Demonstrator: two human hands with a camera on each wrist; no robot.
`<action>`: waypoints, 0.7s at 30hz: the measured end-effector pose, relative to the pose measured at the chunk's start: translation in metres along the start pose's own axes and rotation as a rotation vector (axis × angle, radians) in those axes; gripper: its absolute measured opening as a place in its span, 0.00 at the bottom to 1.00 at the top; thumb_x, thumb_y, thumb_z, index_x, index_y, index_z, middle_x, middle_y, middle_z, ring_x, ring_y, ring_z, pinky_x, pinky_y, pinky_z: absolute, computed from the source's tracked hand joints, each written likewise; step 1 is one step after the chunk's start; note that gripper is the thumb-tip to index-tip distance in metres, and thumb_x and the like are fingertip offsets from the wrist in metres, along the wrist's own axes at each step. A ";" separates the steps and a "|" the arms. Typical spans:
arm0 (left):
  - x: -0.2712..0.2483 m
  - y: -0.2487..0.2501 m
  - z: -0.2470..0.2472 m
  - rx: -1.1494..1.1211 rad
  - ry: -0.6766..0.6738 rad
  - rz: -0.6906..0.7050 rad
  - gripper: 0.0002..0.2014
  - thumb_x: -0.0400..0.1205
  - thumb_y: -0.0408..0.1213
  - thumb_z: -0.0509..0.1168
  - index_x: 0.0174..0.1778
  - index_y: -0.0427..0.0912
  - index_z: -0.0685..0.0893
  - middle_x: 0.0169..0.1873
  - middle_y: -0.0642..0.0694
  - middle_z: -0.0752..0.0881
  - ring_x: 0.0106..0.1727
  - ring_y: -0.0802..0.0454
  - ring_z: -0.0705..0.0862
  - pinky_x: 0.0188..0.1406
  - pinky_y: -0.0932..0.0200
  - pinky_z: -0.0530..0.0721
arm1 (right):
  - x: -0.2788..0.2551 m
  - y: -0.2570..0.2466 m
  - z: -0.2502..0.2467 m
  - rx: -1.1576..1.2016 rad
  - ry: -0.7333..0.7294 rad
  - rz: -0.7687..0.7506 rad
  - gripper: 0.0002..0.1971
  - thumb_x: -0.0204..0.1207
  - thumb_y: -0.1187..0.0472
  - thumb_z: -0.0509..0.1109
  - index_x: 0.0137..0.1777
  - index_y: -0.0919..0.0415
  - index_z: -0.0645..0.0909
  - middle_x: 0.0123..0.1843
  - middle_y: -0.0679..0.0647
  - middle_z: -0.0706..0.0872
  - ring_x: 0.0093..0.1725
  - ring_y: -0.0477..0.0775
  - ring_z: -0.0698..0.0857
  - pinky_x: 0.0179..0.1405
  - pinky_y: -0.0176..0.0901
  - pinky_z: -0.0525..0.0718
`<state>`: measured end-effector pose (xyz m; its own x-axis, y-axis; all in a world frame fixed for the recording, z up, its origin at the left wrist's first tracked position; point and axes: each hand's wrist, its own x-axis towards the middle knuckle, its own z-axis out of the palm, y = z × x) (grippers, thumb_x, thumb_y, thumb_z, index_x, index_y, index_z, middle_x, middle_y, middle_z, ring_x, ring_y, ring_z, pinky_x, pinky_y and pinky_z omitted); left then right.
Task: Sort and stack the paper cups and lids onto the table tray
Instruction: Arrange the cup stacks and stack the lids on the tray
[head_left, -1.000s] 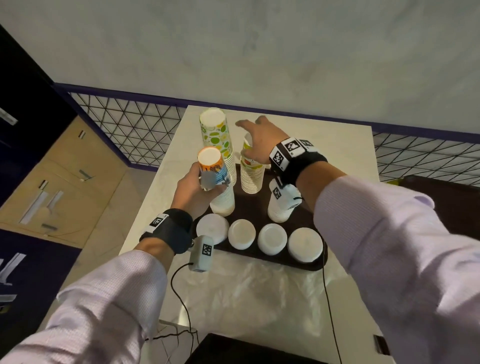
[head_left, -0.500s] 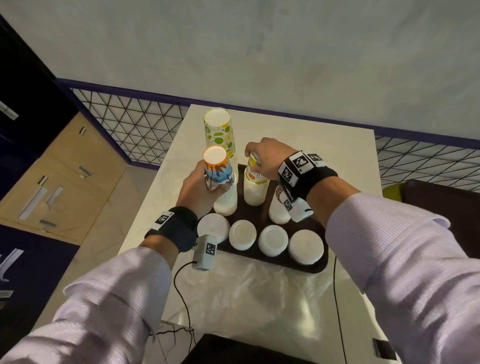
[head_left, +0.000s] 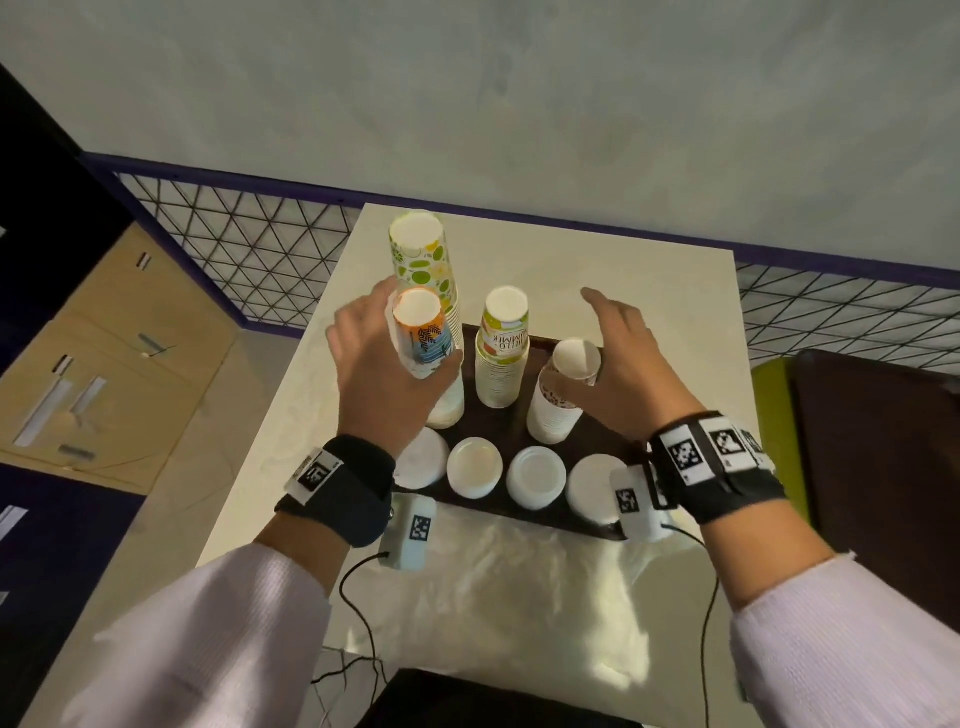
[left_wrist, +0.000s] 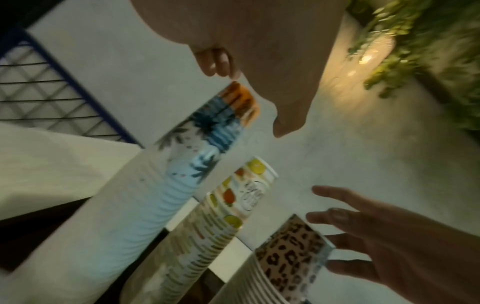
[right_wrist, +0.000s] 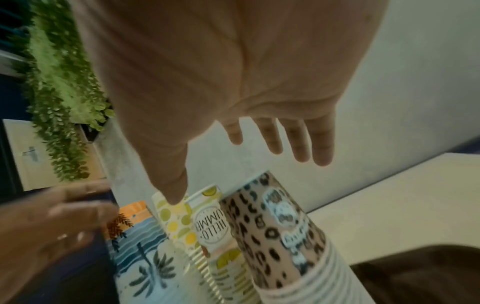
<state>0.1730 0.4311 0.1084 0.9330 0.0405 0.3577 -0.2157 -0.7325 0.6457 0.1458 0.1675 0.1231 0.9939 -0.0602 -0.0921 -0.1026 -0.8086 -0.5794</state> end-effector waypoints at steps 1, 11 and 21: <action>0.000 0.013 -0.003 0.005 0.017 0.050 0.42 0.72 0.49 0.83 0.80 0.44 0.74 0.71 0.39 0.78 0.73 0.44 0.72 0.70 0.58 0.65 | -0.004 0.005 0.003 0.045 0.042 -0.009 0.53 0.69 0.43 0.82 0.87 0.43 0.52 0.85 0.56 0.62 0.81 0.60 0.68 0.78 0.61 0.74; 0.023 0.072 0.058 0.107 -0.282 0.319 0.36 0.75 0.34 0.78 0.81 0.40 0.78 0.80 0.33 0.75 0.79 0.32 0.74 0.76 0.42 0.77 | -0.005 0.013 0.048 0.215 0.173 0.006 0.42 0.72 0.54 0.81 0.83 0.42 0.63 0.70 0.56 0.78 0.65 0.53 0.80 0.61 0.41 0.74; 0.041 0.062 0.085 0.407 -0.232 0.275 0.24 0.79 0.37 0.75 0.72 0.42 0.86 0.67 0.40 0.89 0.66 0.38 0.87 0.71 0.37 0.78 | -0.001 0.035 0.052 0.127 0.164 -0.028 0.30 0.78 0.56 0.74 0.78 0.43 0.69 0.60 0.57 0.81 0.56 0.59 0.82 0.57 0.51 0.84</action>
<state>0.2225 0.3300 0.1060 0.9070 -0.3069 0.2883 -0.3745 -0.9009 0.2193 0.1393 0.1696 0.0602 0.9886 -0.1414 0.0523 -0.0688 -0.7317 -0.6782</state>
